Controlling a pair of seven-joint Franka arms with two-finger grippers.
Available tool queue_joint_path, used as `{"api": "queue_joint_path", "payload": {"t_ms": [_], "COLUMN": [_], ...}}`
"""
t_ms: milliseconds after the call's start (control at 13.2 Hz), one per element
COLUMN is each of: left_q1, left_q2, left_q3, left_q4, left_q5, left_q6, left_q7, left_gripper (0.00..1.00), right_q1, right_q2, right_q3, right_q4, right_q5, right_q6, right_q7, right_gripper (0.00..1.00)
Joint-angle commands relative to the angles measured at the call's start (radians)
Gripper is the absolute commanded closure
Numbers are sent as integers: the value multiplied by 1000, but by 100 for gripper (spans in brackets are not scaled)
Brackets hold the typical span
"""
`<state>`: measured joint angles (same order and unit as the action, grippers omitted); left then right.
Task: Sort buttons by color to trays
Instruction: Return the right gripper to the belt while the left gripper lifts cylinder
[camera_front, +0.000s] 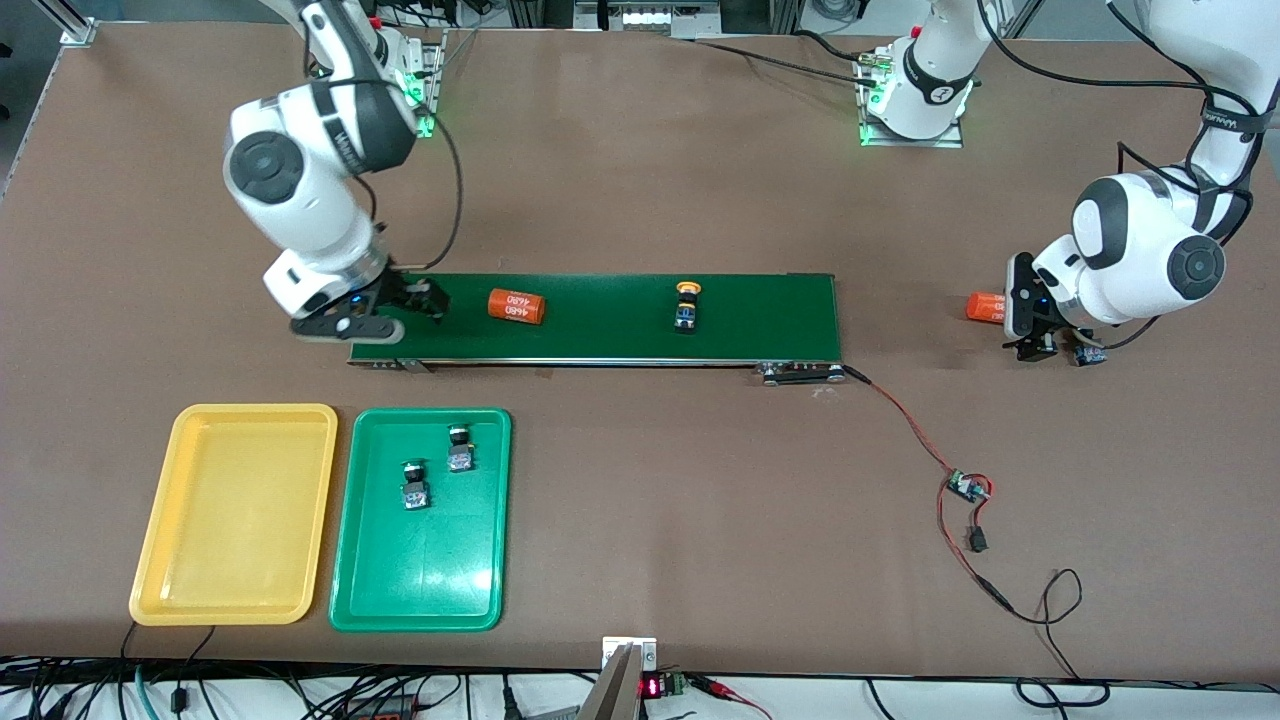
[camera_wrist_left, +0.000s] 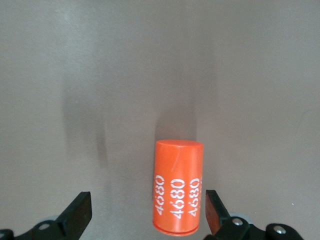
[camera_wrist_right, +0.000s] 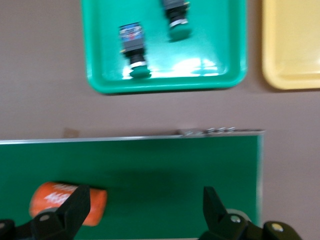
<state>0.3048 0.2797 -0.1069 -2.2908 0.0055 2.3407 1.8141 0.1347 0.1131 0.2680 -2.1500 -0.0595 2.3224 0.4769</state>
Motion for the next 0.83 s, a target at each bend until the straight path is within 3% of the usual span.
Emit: {"api": "queue_joint_path", "payload": {"t_ms": [0,759], "left_q1": [11,68], "left_q2": [19,39], "left_q3": [-4,7], "left_q4": [-18,-64], "left_q5": [28,28], "left_q6": [20,54], "left_q7": [17,70], "left_gripper": [0,0], "right_q1": [-26,71], "right_q2": [13,128], "right_q3": [46,46], "right_q4": [-33,-4], "right_q5": [10,10], "right_q6": [46,118], "right_q7": [35,117], "right_gripper": [0,0]}}
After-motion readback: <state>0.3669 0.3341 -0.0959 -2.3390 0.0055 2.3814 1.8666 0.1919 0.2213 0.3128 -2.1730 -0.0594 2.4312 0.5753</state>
